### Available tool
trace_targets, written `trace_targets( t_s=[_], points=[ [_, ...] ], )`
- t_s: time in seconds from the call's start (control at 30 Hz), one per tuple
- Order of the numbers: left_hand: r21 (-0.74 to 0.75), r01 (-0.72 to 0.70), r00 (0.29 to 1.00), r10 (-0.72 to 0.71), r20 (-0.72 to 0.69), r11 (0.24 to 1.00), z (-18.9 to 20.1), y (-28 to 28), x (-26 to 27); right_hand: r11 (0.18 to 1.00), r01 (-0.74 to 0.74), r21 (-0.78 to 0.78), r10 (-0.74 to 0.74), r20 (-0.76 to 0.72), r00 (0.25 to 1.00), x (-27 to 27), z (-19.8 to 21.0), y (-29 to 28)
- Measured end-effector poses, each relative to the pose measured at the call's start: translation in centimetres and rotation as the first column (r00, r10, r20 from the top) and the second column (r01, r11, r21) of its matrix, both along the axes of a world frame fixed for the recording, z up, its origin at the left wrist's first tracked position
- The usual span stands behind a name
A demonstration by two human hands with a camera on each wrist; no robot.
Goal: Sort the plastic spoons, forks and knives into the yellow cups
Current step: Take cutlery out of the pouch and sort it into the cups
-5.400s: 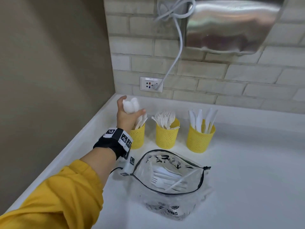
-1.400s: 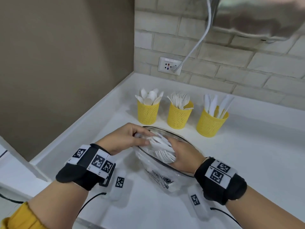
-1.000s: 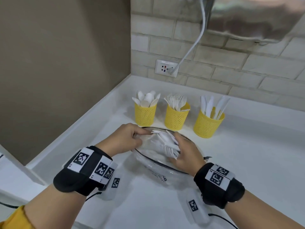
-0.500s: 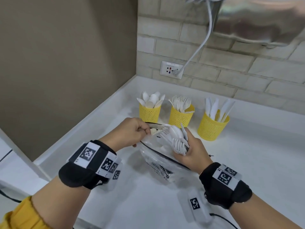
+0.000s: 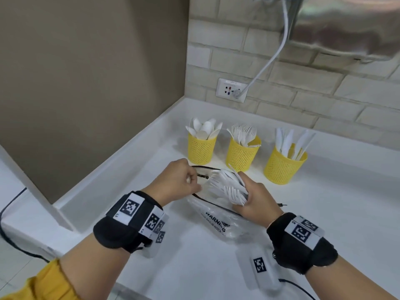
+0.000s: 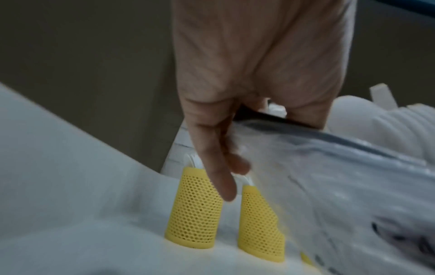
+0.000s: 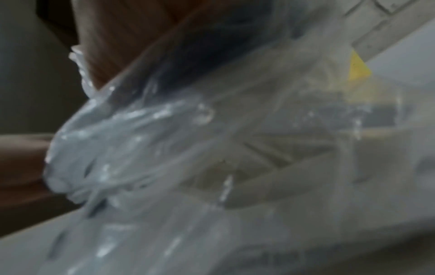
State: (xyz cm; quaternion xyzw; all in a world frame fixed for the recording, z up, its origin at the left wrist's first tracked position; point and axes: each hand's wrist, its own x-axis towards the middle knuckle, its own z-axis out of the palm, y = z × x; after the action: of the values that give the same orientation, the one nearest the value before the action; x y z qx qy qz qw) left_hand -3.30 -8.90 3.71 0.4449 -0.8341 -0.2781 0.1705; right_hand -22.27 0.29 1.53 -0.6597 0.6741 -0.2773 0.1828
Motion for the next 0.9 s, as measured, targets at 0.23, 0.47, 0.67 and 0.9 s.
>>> trace_targets(
  t_s=[0.23,0.47,0.67,0.9],
  points=[
    [-0.063,-0.217,0.964,0.203,-0.174,0.974,-1.8,-0.5,-0.4,0.998,0.032,-0.056,-0.014,0.293,0.956,0.2,0.9,-0.3],
    [-0.059,-0.058,0.949,0.073,0.308,0.997,-3.5,-0.7,-0.4,0.924,0.296,-0.243,0.0,0.773,0.634,-0.3,5.6,-0.4],
    [0.104,-0.011,0.941,-0.024,0.338,0.995,-0.6,-0.6,0.9,0.96,0.243,-0.142,0.047,0.933,0.356,-1.4,7.4,0.0],
    [0.449,0.545,0.758,-0.187,-0.624,0.708,5.7,2.0,-4.5,1.0,-0.003,-0.022,0.022,0.969,0.245,0.3,7.9,-0.1]
  ],
)
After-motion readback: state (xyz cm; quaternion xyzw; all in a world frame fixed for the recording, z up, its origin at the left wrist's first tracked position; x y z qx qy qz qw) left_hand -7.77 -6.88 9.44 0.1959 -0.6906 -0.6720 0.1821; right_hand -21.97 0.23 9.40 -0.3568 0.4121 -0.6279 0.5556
